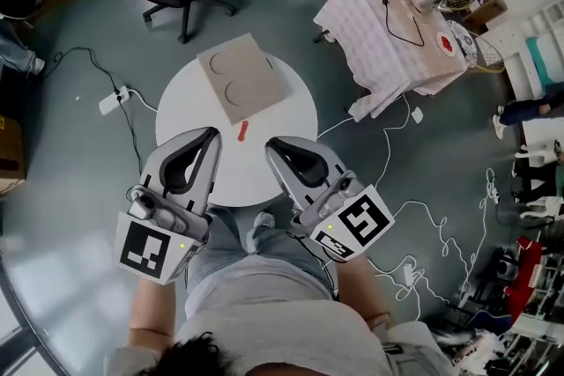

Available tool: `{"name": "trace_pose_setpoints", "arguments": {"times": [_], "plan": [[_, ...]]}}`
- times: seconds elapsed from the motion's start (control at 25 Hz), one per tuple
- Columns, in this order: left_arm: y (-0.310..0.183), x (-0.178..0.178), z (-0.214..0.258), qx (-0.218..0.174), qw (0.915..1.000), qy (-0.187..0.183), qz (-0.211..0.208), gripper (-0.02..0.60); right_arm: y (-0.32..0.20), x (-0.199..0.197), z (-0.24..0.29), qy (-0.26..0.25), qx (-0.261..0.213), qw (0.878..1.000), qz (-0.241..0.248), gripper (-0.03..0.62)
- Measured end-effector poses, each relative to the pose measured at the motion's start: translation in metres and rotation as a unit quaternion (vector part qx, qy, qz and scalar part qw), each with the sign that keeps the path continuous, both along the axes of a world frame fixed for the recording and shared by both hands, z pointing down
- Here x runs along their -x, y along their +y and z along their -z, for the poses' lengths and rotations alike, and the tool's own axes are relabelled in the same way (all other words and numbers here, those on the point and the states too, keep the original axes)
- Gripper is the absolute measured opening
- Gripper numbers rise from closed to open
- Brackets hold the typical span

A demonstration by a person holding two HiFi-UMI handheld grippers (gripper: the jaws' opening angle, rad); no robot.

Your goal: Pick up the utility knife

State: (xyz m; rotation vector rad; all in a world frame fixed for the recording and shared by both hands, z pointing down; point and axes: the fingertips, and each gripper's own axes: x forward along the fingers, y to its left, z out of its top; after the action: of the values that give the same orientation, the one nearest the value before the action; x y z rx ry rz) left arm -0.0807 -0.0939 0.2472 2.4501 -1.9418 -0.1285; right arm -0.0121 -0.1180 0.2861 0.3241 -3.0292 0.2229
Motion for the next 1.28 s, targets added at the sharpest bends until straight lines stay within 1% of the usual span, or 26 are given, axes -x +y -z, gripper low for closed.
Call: {"name": "trace_pose_setpoints", "arguments": {"times": [0.12, 0.36, 0.6, 0.72, 0.92, 1.16, 1.28], "plan": [[-0.012, 0.016, -0.003, 0.010, 0.9995, 0.002, -0.030, 0.009, -0.011, 0.017, -0.003, 0.004, 0.006, 1.000, -0.026, 0.014], [-0.034, 0.040, -0.006, 0.014, 0.9967, 0.003, -0.079, 0.009, -0.030, 0.042, -0.020, 0.021, 0.021, 0.997, -0.071, 0.018], [-0.055, 0.060, -0.022, 0.028, 0.9910, 0.009, -0.131, 0.009, -0.051, 0.060, -0.060, 0.051, 0.056, 0.989, -0.131, 0.029], [-0.068, 0.064, -0.031, 0.034, 0.9866, 0.006, -0.159, 0.009, -0.064, 0.061, -0.089, 0.072, 0.079, 0.980, -0.167, 0.035], [-0.086, 0.063, -0.048, 0.045, 0.9783, 0.004, -0.202, 0.009, -0.080, 0.058, -0.140, 0.113, 0.115, 0.962, -0.221, 0.041], [-0.099, 0.059, -0.071, 0.058, 0.9671, 0.014, -0.247, 0.009, -0.087, 0.058, -0.197, 0.162, 0.145, 0.939, -0.266, 0.054], [-0.105, 0.058, -0.083, 0.066, 0.9622, 0.016, -0.264, 0.009, -0.086, 0.059, -0.224, 0.185, 0.161, 0.928, -0.279, 0.057]]}}
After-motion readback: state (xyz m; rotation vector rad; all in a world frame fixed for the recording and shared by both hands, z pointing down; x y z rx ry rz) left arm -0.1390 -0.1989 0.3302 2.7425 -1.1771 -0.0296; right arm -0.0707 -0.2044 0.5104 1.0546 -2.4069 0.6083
